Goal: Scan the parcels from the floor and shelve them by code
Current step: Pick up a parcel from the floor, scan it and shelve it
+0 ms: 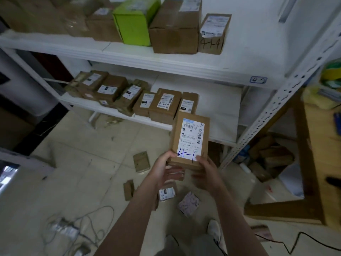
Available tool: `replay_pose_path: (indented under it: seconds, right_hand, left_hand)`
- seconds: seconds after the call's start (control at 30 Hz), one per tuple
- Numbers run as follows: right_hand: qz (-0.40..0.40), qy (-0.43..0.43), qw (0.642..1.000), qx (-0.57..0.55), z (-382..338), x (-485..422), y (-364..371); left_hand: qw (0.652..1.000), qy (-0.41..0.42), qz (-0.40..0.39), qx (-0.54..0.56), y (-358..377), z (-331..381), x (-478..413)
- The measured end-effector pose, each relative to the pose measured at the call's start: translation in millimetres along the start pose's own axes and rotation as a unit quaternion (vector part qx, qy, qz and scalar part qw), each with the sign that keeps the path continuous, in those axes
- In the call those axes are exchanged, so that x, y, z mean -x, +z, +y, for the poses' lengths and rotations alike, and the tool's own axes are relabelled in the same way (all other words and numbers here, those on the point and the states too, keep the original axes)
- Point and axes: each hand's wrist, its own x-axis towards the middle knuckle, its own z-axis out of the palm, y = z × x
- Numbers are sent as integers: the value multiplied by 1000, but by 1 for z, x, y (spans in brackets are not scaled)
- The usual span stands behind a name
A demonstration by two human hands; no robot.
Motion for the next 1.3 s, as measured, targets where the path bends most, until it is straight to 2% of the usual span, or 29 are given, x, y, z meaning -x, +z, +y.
replay_pose_path:
  seconds: [0.13, 0.5, 0.67, 0.77, 0.87, 1.03, 1.2, 1.3]
  right_hand:
    - [68, 24, 997, -42, 2, -33, 0]
    - [209, 71, 975, -11, -1, -193, -49]
    - [208, 92, 974, 14, -5, -274, -68]
    - [188, 71, 979, 35, -7, -314, -75]
    - [202, 64, 973, 91, -8, -350, -79]
    - [268, 44, 942, 196, -4, -388, -83]
    - [328, -37, 923, 197, 11, -395, -74]
    - [401, -88, 882, 231, 34, -385, -63]
  left_hand:
    - [1000, -17, 17, -12, 13, 5, -39]
    - [980, -69, 32, 185, 39, 8, -190]
    - [972, -91, 16, 217, 40, -5, -256]
    - [970, -100, 37, 219, 29, -14, -290]
    - [966, -106, 64, 229, 17, -21, -318]
    - [960, -102, 87, 245, 2, -36, -340]
    - [951, -105, 123, 265, -19, -52, -344]
    - [943, -107, 151, 276, -38, -62, -342]
